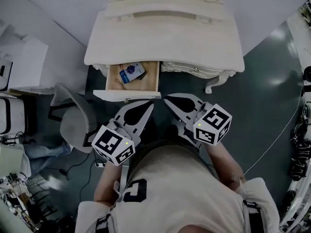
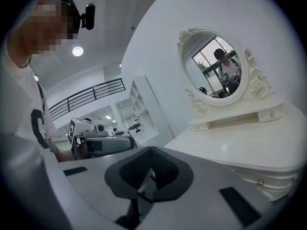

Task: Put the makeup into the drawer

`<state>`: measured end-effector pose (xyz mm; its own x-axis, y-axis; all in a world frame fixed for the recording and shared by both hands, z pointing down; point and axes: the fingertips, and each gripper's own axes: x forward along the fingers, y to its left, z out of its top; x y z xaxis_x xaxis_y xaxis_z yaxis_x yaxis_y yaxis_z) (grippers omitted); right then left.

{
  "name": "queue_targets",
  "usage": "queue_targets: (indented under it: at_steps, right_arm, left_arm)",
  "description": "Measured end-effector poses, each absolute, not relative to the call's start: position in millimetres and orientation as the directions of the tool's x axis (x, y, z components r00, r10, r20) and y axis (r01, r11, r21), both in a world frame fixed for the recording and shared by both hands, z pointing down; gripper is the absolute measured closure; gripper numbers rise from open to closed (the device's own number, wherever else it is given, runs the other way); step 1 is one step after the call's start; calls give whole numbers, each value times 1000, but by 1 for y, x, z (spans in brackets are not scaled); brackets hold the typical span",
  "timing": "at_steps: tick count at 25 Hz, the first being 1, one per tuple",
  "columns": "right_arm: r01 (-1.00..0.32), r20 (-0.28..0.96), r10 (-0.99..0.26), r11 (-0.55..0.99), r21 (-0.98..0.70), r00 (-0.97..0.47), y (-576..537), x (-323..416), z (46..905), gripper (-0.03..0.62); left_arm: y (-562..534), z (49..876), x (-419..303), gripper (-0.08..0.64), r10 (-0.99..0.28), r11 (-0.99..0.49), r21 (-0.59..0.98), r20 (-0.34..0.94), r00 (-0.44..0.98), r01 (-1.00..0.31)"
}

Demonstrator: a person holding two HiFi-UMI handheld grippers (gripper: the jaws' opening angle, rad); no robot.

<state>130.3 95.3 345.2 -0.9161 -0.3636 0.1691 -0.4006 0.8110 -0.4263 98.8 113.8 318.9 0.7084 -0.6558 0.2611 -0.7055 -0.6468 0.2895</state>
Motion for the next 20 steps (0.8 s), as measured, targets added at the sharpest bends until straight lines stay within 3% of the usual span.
queue_targets:
  at_steps: [20]
  right_arm:
    - [-466, 243, -399, 796, -387, -884, 64, 52, 347, 565]
  left_arm:
    - [79, 315, 6, 503, -663, -652, 321, 198, 722, -687]
